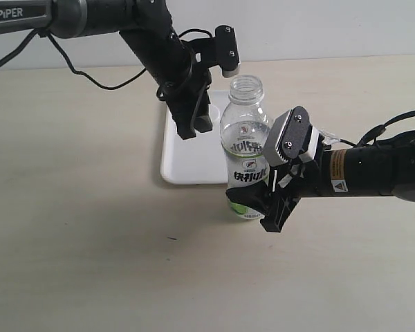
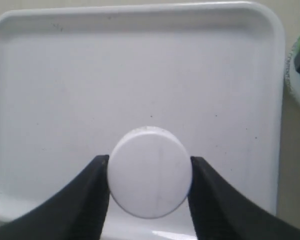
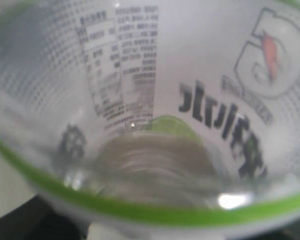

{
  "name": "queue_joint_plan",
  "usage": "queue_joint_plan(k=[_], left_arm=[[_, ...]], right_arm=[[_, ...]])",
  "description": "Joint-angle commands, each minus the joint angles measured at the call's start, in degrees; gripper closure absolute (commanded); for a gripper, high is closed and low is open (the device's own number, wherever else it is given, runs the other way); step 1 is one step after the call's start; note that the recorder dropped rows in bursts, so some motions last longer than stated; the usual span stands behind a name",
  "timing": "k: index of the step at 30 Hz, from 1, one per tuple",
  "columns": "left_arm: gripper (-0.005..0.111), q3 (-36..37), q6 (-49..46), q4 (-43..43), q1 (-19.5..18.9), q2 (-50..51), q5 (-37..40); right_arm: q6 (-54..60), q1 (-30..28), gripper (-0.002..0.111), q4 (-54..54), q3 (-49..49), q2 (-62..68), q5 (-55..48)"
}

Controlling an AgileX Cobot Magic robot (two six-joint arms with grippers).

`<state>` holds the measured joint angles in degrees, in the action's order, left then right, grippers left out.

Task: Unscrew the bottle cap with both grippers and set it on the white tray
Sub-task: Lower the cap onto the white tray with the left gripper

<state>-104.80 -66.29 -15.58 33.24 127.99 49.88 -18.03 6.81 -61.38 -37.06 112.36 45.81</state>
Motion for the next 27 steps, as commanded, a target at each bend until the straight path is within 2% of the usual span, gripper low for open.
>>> queue_joint_plan(k=[1, 7, 15, 27], left_arm=[[0.107, -3.6, 2.6, -1.4, -0.1, 2.3, 1.2], [0.107, -7.8, 4.4, -1.0, -0.1, 6.1, 1.2], [0.107, -7.9, 4.2, -0.1, -0.2, 8.7, 4.0], [0.107, -7.9, 4.6, 0.1, -0.3, 10.6, 0.8]], right_arm=[[0.0, -0.2, 0.108, -1.6, 0.0, 0.5, -4.6], [0.0, -0.2, 0.108, -1.6, 0.0, 0.5, -4.6], [0.0, -0.2, 0.108, -1.6, 0.0, 0.5, -3.9], [0.0, -0.2, 0.108, -1.6, 0.0, 0.5, -3.9]])
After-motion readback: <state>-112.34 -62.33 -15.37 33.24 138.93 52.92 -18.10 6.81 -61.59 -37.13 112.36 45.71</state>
